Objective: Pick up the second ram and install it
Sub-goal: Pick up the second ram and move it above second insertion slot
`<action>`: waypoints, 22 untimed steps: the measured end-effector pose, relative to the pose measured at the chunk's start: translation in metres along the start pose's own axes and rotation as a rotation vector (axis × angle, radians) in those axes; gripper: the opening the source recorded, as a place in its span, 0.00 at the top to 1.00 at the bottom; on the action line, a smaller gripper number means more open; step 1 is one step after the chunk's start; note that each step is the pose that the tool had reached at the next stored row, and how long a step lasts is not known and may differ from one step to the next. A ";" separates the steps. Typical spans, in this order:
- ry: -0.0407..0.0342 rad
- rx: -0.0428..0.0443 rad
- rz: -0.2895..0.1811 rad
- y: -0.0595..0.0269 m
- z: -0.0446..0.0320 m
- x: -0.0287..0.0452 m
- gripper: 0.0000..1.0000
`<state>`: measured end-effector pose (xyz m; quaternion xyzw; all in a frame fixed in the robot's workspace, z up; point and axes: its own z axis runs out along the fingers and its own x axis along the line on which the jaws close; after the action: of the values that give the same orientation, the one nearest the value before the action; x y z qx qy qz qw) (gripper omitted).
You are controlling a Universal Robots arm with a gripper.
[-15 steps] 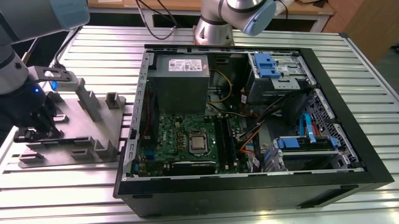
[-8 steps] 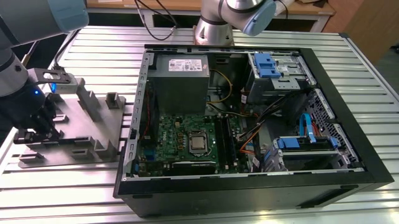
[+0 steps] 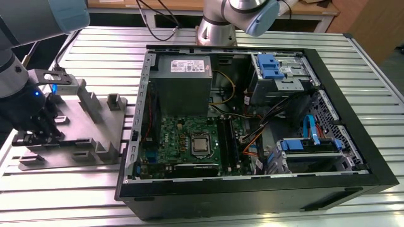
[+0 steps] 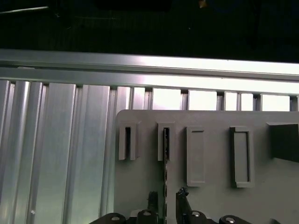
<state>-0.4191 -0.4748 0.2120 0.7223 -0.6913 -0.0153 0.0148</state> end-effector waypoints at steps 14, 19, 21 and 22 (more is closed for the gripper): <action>0.0021 0.0013 -0.047 0.0005 0.0107 0.0000 0.70; 0.0021 0.0013 -0.047 0.0007 0.0107 0.0000 0.78; 0.0020 0.0013 -0.047 0.0007 0.0107 0.0000 0.78; 0.0020 0.0013 -0.047 0.0007 0.0107 -0.0001 0.78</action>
<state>-0.4203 -0.4748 0.2014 0.7383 -0.6741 -0.0145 0.0146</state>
